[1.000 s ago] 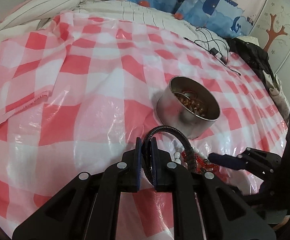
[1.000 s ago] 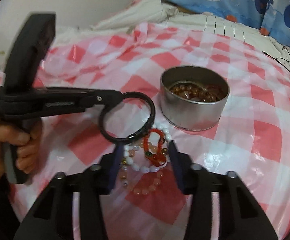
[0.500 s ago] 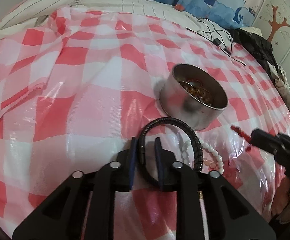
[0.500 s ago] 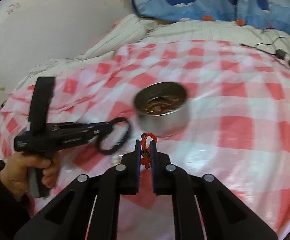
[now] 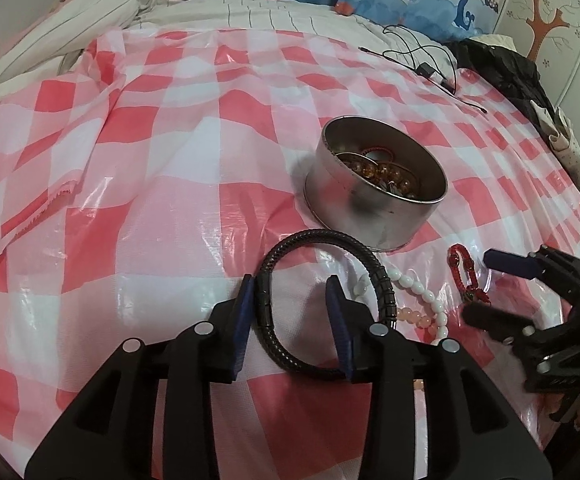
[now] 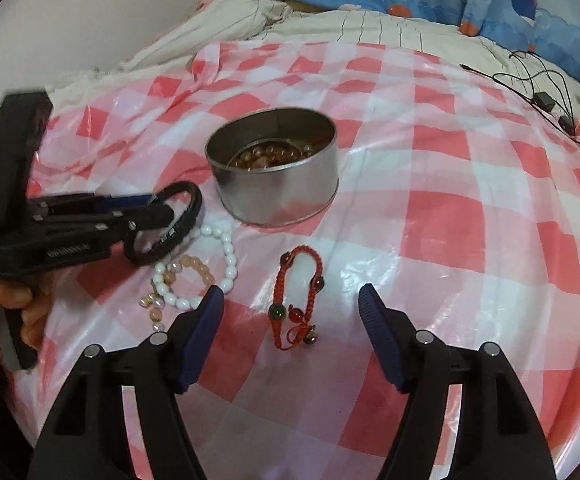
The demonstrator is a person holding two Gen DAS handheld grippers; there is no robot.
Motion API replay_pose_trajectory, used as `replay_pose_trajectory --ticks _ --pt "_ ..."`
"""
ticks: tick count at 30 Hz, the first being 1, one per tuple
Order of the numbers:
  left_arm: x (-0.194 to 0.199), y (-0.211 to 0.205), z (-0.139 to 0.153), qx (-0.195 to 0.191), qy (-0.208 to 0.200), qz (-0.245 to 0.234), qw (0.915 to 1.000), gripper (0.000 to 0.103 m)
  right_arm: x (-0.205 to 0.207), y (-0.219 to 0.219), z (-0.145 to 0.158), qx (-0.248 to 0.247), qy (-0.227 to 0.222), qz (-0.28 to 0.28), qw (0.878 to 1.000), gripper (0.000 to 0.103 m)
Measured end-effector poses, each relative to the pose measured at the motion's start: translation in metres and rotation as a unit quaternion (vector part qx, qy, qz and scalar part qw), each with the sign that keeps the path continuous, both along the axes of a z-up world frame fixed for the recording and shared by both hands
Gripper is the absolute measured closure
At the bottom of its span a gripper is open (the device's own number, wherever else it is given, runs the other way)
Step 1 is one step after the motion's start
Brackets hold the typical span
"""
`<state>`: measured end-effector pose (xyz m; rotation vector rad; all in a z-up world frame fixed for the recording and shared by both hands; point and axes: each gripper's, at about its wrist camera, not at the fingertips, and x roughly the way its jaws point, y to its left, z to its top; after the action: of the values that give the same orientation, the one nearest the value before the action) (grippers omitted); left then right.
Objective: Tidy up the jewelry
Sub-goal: 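Grasp the red string bracelet with the right gripper while the left holds the black bracelet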
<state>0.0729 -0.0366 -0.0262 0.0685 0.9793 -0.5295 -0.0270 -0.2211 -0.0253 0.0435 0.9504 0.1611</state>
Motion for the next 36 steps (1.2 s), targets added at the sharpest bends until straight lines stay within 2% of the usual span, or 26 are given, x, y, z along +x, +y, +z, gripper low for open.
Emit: replay_pose_trajectory --ticks 3,4,5,7,10,12,14,18,19,20,21,22,25,27,28,29,33,34,35,36 --pt "-0.002 -0.002 0.0 0.002 -0.003 -0.001 1.0 0.066 0.001 -0.001 -0.006 -0.003 0.006 -0.003 1.0 0.036" --pt "-0.002 -0.002 -0.001 0.005 -0.005 -0.002 1.0 0.067 0.001 -0.001 -0.006 -0.001 0.006 -0.003 1.0 0.048" --pt "-0.003 -0.002 -0.001 0.008 -0.008 -0.003 0.9999 0.067 0.001 -0.002 -0.006 0.001 0.008 -0.004 1.0 0.07" --pt "-0.004 -0.004 0.0 0.015 -0.012 -0.006 0.9998 0.067 0.0 -0.005 -0.005 0.007 0.009 -0.005 1.0 0.092" --pt "-0.004 -0.004 0.0 0.017 -0.012 -0.007 0.9998 0.067 -0.001 -0.005 -0.002 0.004 0.004 -0.004 1.0 0.092" --pt "-0.004 -0.004 0.0 0.016 -0.012 -0.006 0.9998 0.066 -0.002 -0.005 0.001 0.007 -0.006 -0.006 1.0 0.086" --pt "-0.004 -0.004 0.0 0.016 -0.012 -0.008 0.9998 0.064 -0.002 -0.004 0.003 -0.001 -0.015 -0.009 1.0 0.05" --pt "-0.005 -0.006 0.0 0.024 -0.018 -0.01 0.9995 0.064 0.0 0.002 -0.006 -0.024 0.001 -0.001 1.0 0.052" --pt "-0.006 -0.007 0.0 0.029 -0.022 -0.011 0.9993 0.065 0.0 0.003 -0.006 -0.026 0.001 0.001 1.0 0.063" --pt "-0.007 -0.008 0.001 0.034 -0.026 -0.012 0.999 0.081 0.0 0.003 -0.005 -0.023 0.001 0.001 1.0 0.082" --pt "-0.01 -0.011 0.002 0.043 -0.034 -0.017 0.9983 0.092 -0.001 0.001 -0.005 -0.018 0.001 -0.001 1.0 0.089" --pt "-0.011 -0.012 0.003 0.045 -0.038 -0.024 0.998 0.096 -0.001 -0.001 -0.004 -0.015 -0.002 -0.005 1.0 0.091" --pt "-0.014 -0.014 0.006 0.047 -0.043 -0.03 0.9975 0.096 -0.002 -0.006 0.002 -0.008 -0.013 -0.013 1.0 0.092" --pt "-0.012 -0.013 0.004 0.047 -0.037 -0.026 0.9979 0.095 -0.002 -0.008 0.004 -0.006 -0.017 -0.022 1.0 0.085" --pt "-0.011 -0.012 0.004 0.046 -0.034 -0.023 0.9981 0.095 -0.002 -0.009 0.003 -0.007 -0.017 -0.023 1.0 0.068" --pt "-0.009 -0.011 0.003 0.044 -0.031 -0.021 0.9983 0.094 -0.001 -0.008 0.003 -0.008 -0.017 -0.022 1.0 0.055" --pt "-0.008 -0.012 0.0 0.05 -0.029 -0.021 0.9981 0.089 0.001 -0.001 -0.007 -0.03 0.002 -0.009 1.0 0.055" --pt "-0.009 -0.013 -0.001 0.053 -0.031 -0.022 0.9979 0.089 0.001 0.0 -0.007 -0.031 0.003 -0.007 0.999 0.062" --pt "-0.01 -0.015 -0.001 0.057 -0.034 -0.025 0.9975 0.089 0.001 -0.001 -0.007 -0.029 0.005 -0.007 1.0 0.075" --pt "-0.011 -0.016 -0.001 0.06 -0.037 -0.029 0.9971 0.089 0.001 -0.003 -0.007 -0.025 0.006 -0.008 1.0 0.081"
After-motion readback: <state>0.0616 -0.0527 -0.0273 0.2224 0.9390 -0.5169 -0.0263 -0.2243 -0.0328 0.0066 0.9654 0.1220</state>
